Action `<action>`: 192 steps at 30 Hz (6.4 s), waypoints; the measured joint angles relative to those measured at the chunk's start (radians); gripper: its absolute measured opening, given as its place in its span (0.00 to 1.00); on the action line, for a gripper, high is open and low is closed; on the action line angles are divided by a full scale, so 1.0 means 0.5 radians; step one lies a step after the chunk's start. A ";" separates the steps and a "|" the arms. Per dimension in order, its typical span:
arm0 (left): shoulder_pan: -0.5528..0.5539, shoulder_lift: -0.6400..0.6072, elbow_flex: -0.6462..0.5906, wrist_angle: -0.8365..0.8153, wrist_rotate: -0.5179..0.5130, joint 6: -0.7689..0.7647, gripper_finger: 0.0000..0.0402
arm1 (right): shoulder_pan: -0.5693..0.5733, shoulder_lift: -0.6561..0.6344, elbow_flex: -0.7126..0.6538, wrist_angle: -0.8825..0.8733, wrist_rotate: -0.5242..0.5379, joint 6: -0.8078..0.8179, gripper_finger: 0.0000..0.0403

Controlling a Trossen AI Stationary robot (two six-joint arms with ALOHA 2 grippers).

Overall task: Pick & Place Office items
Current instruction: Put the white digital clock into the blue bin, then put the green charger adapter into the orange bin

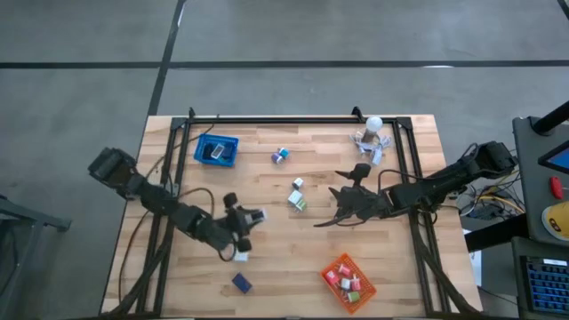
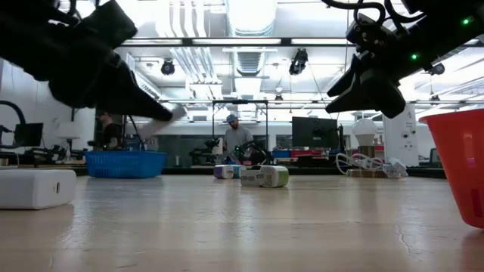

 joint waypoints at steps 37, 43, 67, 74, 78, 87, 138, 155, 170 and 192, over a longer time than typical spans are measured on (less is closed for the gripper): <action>1.690 -1.325 -0.882 0.527 0.852 0.708 0.31 | -0.047 0.011 -0.113 0.948 -1.354 -0.431 0.71; 2.018 -1.313 -0.778 0.292 1.037 0.664 0.31 | -0.129 0.011 -0.148 0.948 -1.354 -0.455 0.71; 2.403 -0.722 -0.529 -0.209 0.975 0.419 0.31 | -0.230 0.011 -0.211 0.958 -1.354 -0.422 0.71; 2.451 -0.507 -0.385 -0.309 0.967 0.421 0.31 | -0.230 0.011 -0.211 0.961 -1.354 -0.420 0.71; 2.452 -0.413 -0.313 -0.322 0.966 0.428 0.31 | -0.230 0.011 -0.211 0.962 -1.354 -0.412 0.71; 2.452 -0.345 -0.158 -0.516 0.987 0.435 0.31 | -0.229 0.011 -0.214 0.964 -1.353 -0.392 0.71; 2.029 -0.385 0.188 -0.609 1.637 0.967 0.66 | -0.256 0.011 -0.217 0.999 -1.337 -0.396 0.71; 1.849 -0.335 0.073 -0.127 1.652 0.769 0.65 | -0.481 0.011 -0.142 0.846 -1.564 0.297 0.71; 1.750 -0.335 0.055 -0.070 1.651 0.773 0.65 | -0.454 0.712 0.590 -0.003 -1.612 0.659 0.71; 1.750 -0.335 -0.042 0.129 1.651 0.779 0.65 | -0.416 1.058 0.954 -0.457 -1.540 1.025 0.71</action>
